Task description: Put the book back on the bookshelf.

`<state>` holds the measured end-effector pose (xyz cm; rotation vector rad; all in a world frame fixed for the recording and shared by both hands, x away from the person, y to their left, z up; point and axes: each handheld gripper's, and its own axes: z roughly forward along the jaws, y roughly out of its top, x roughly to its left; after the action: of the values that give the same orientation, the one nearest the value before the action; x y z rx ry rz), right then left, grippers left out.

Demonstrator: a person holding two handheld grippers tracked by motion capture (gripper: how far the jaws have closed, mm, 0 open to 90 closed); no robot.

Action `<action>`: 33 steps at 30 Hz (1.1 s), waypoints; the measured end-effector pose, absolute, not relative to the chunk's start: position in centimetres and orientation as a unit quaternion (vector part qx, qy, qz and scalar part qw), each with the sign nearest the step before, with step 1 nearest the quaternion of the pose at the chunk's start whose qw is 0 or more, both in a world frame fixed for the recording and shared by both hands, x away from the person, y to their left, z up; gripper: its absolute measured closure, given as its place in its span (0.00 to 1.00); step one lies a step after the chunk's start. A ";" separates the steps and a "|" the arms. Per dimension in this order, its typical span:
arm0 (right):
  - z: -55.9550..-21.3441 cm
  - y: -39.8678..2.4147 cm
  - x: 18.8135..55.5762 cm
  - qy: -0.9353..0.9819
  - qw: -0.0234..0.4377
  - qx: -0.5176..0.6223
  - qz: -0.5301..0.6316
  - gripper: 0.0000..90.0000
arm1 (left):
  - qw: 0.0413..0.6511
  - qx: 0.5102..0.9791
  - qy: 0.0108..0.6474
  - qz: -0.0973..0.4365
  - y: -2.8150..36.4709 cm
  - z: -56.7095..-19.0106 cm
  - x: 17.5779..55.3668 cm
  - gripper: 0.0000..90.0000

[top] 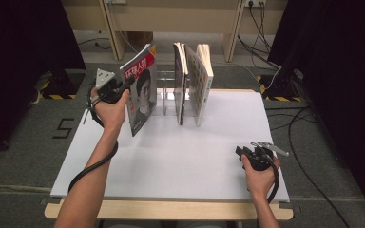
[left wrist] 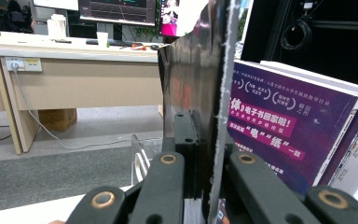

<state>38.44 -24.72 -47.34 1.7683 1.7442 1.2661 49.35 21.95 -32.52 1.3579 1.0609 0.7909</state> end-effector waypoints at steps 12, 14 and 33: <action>-47.4 -24.8 38.5 0.617 0.179 0.623 0.446 0.71 | 0.587 0.576 0.455 0.341 21.6 -32.4 50.0 0.96; -47.4 -24.8 38.5 0.617 0.178 0.623 0.446 0.71 | 0.587 0.576 0.455 0.341 21.6 -32.3 50.2 0.96; -47.5 -24.8 38.5 0.617 0.178 0.624 0.445 0.71 | 0.587 0.571 0.461 0.342 21.1 -32.3 51.5 0.96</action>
<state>38.48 -24.81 -47.46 1.7649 1.7448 1.2597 51.53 21.12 -32.33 1.3320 1.0748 0.7972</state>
